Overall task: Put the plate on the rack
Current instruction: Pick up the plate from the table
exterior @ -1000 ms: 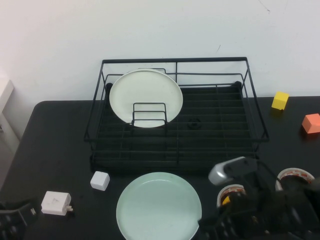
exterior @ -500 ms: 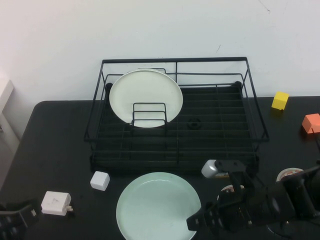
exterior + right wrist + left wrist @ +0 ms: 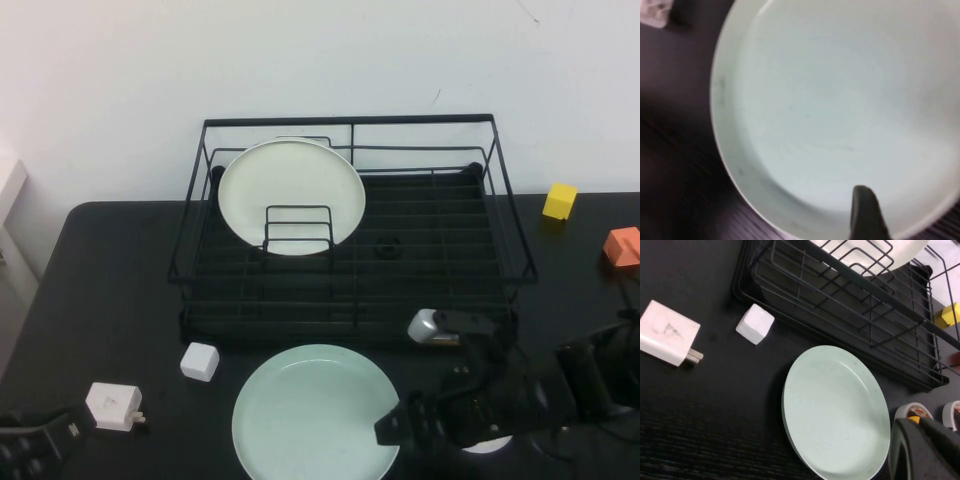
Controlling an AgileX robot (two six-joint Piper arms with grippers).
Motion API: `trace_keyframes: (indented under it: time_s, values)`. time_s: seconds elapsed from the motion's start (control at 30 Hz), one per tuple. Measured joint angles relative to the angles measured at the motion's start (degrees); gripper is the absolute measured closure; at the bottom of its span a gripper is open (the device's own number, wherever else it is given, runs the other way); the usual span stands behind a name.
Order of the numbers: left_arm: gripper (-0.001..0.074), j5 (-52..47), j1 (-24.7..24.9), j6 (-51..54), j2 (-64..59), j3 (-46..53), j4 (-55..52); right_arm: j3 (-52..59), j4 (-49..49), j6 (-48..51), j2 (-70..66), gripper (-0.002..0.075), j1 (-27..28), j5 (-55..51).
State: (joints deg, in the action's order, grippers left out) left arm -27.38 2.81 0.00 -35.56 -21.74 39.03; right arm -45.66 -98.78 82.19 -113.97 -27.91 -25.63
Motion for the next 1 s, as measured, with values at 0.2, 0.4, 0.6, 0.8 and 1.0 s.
trace_keyframes:
  time_s: [0.2,0.4,0.6,0.8,1.0]
  values:
    - [0.0738,0.00,0.12,0.00,0.00,0.00,0.75,-3.94,-0.02,-2.29,-4.67,0.0344,0.00,-1.46]
    - [0.0738,0.00,0.12,0.00,0.00,0.00,0.99,-5.85,-0.13,-3.92,-6.39,0.0343,0.00,-1.54]
    - [0.0738,0.14,0.89,0.00,0.00,0.00,1.11,-6.07,-0.13,-4.40,-6.90,0.0343,0.00,1.36]
    - [0.0738,0.26,1.11,0.00,0.00,0.00,1.11,-7.55,-0.54,-5.44,-8.11,0.0343,0.00,2.85]
    - [0.0738,0.39,1.11,0.30,0.00,0.00,1.11,-9.10,-0.54,-7.27,-9.80,0.0354,0.04,0.97]
